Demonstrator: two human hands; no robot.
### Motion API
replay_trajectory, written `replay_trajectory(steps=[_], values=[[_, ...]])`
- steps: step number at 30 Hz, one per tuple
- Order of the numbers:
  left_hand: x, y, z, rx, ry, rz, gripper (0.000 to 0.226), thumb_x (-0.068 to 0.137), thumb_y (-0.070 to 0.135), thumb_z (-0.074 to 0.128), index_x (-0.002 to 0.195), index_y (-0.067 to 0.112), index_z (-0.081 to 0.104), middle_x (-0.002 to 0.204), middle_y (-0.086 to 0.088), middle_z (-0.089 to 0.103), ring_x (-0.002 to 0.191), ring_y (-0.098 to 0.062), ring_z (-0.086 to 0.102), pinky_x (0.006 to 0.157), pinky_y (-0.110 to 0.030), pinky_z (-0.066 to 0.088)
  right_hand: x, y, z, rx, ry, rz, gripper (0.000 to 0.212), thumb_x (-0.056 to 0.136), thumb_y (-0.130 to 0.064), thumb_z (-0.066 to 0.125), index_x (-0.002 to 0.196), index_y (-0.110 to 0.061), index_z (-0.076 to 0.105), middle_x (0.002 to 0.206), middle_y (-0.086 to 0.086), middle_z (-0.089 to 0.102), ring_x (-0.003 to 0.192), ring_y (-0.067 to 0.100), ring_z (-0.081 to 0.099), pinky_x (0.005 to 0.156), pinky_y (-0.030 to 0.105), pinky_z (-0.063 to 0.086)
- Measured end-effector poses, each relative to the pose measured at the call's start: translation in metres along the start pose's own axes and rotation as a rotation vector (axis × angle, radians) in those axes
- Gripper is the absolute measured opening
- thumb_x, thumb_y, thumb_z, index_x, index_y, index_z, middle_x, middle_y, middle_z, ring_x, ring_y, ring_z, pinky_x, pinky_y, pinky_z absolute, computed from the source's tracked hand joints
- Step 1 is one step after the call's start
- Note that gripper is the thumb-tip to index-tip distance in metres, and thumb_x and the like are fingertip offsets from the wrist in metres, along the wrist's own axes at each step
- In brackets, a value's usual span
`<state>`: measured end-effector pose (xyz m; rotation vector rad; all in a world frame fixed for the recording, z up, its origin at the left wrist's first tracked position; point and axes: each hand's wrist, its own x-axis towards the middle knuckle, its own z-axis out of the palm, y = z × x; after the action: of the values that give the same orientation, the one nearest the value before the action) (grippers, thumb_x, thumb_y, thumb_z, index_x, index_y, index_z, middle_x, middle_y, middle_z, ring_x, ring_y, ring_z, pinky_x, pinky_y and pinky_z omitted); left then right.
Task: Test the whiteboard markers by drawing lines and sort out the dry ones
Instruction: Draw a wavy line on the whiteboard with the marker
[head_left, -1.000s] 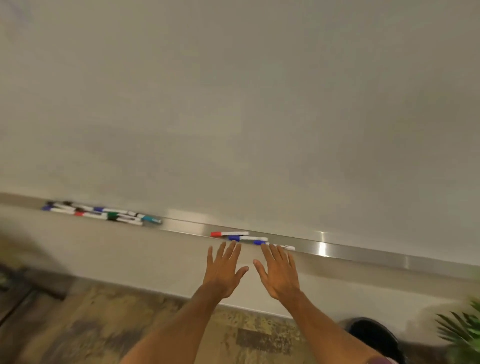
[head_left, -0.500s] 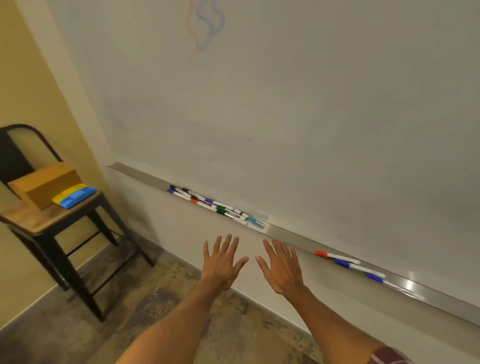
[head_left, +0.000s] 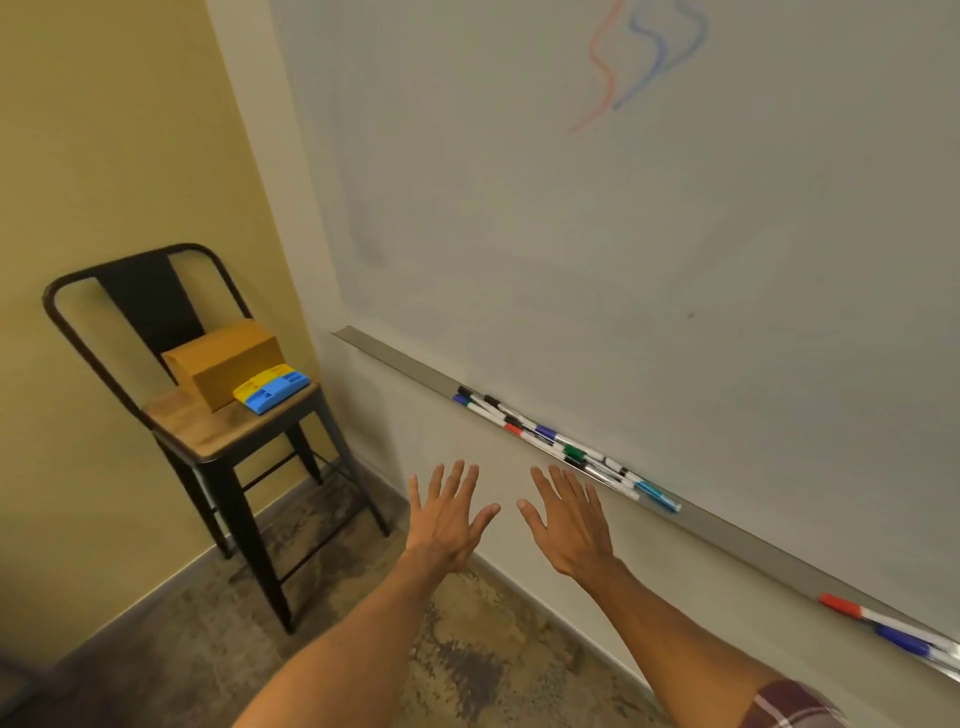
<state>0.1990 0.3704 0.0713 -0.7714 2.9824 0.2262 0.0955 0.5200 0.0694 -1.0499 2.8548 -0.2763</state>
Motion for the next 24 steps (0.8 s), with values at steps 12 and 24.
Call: replay_trajectory(steps=[12, 24], values=[[0.103, -0.077, -0.003, -0.023, -0.014, -0.063, 0.078, 0.088, 0.071, 0.002, 0.155, 0.032, -0.006, 0.163, 0.003, -0.011, 0.150, -0.025, -0.011, 0.113, -0.054, -0.018, 0.123, -0.050, 0.026, 0.036, -0.008, -0.101, 0.084, 0.082, -0.069, -0.006, 0.151, -0.026, 0.010, 0.159, 0.002, 0.009, 0.146, 0.020, 0.005, 0.117, 0.036, 0.006], [0.221, -0.099, -0.008, -0.008, -0.078, -0.025, 0.074, 0.092, 0.069, 0.007, 0.155, 0.032, -0.006, 0.163, 0.002, -0.011, 0.150, -0.025, -0.013, 0.114, -0.055, -0.017, 0.232, -0.050, 0.047, 0.037, 0.008, -0.094, 0.104, 0.068, -0.075, -0.026, 0.151, -0.027, 0.014, 0.157, 0.003, 0.021, 0.145, 0.020, 0.016, 0.116, 0.037, 0.016]])
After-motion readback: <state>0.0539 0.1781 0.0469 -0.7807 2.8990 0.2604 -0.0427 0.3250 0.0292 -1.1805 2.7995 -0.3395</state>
